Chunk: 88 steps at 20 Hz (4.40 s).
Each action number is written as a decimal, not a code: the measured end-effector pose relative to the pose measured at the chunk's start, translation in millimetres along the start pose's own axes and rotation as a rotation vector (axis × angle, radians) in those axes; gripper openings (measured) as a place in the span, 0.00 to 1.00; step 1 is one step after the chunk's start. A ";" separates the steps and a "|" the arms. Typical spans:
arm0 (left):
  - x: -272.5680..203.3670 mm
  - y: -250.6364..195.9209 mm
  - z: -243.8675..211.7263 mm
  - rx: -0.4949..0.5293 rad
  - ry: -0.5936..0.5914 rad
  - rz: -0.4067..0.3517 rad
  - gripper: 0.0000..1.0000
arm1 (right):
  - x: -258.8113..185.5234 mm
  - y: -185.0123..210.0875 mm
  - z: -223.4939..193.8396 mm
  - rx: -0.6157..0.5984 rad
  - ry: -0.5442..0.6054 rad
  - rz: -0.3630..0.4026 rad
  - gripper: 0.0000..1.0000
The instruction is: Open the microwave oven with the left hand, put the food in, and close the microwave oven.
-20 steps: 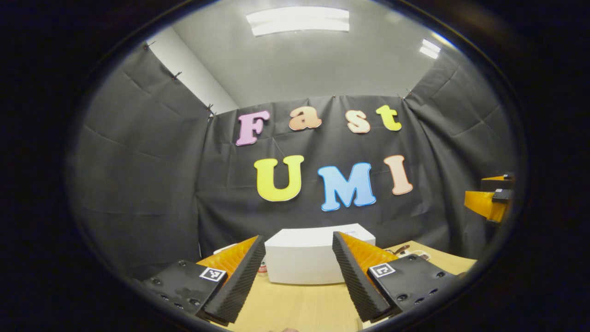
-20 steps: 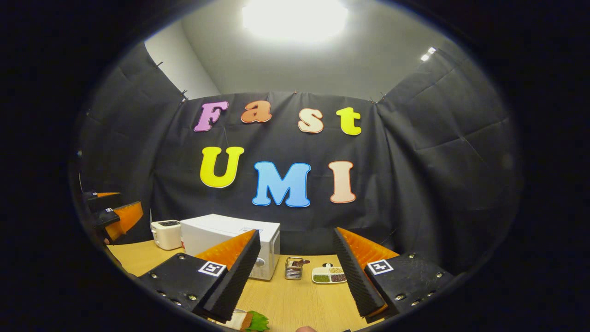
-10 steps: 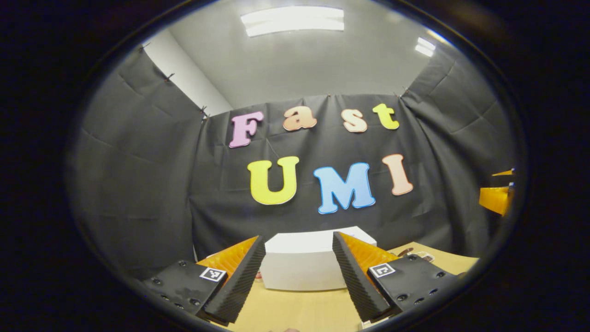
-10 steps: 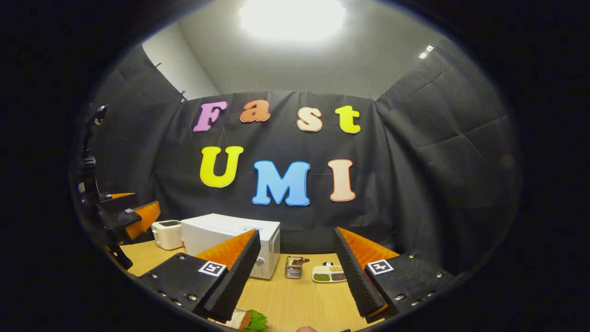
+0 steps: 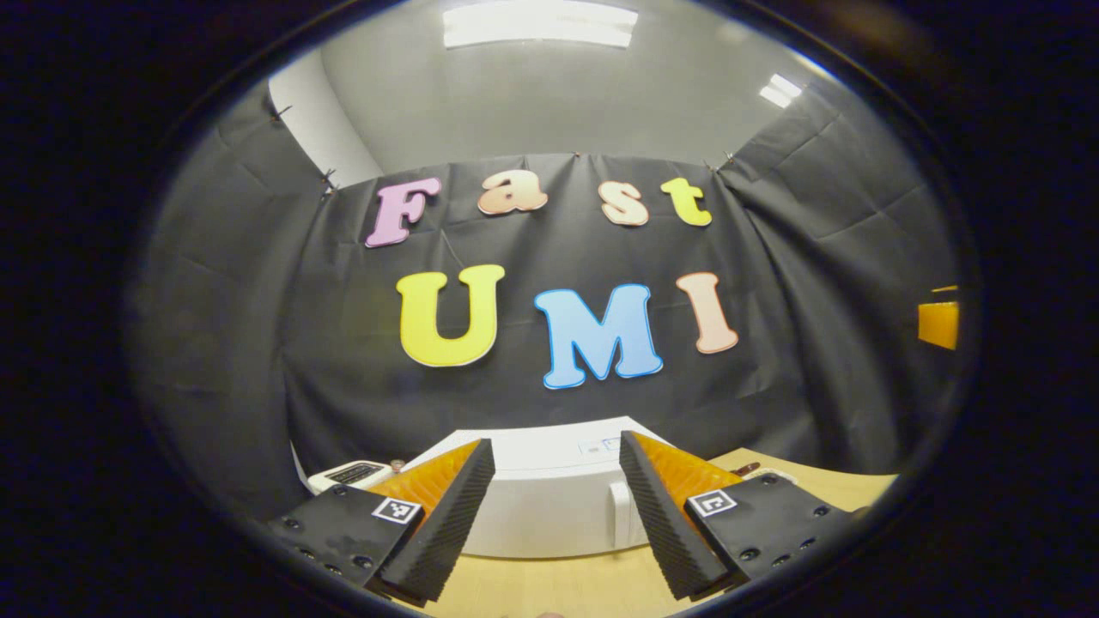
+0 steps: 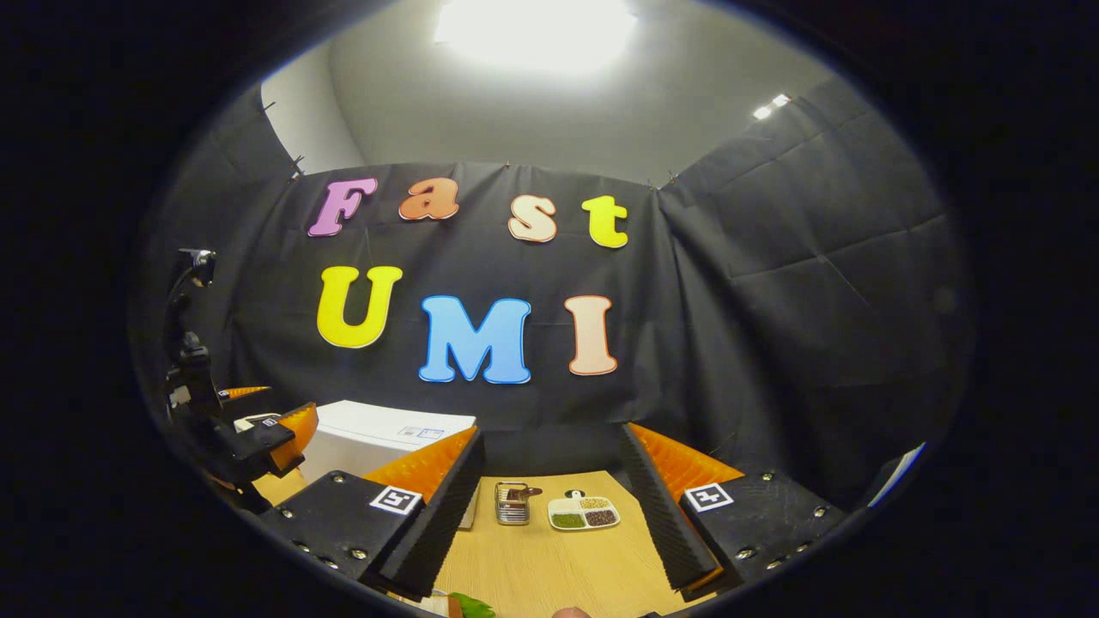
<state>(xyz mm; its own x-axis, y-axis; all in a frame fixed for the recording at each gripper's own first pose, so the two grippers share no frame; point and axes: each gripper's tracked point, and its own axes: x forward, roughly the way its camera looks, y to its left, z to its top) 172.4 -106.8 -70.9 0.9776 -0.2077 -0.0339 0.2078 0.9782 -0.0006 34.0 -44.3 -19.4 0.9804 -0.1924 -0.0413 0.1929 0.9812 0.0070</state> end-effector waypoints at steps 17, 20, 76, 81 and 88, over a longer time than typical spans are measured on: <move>128.1 -76.0 -158.6 -0.009 0.238 -0.163 1.00 | -23.0 -49.6 -21.5 -0.069 0.094 -0.343 0.95; 135.3 -85.1 -180.4 -0.008 0.285 -0.177 0.97 | -31.1 -55.2 -24.8 -0.075 0.113 -0.374 0.95; -146.0 141.4 -185.9 0.086 0.437 -0.046 0.14 | -60.3 143.0 -32.4 0.065 0.141 0.239 0.95; -155.7 178.4 -191.2 0.093 0.435 -0.058 0.17 | -66.0 165.8 -33.2 0.052 0.145 0.214 0.95; -181.1 227.7 -194.9 -0.007 0.470 0.075 0.40 | -56.7 154.7 -49.2 0.051 0.223 0.233 0.95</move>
<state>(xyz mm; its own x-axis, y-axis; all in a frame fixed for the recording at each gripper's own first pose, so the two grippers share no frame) 36.2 154.8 -259.6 0.8687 -0.1128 -0.4823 0.1357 0.9907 0.0127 6.2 119.2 -65.1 0.9667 0.0505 -0.2508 -0.0283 0.9954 0.0915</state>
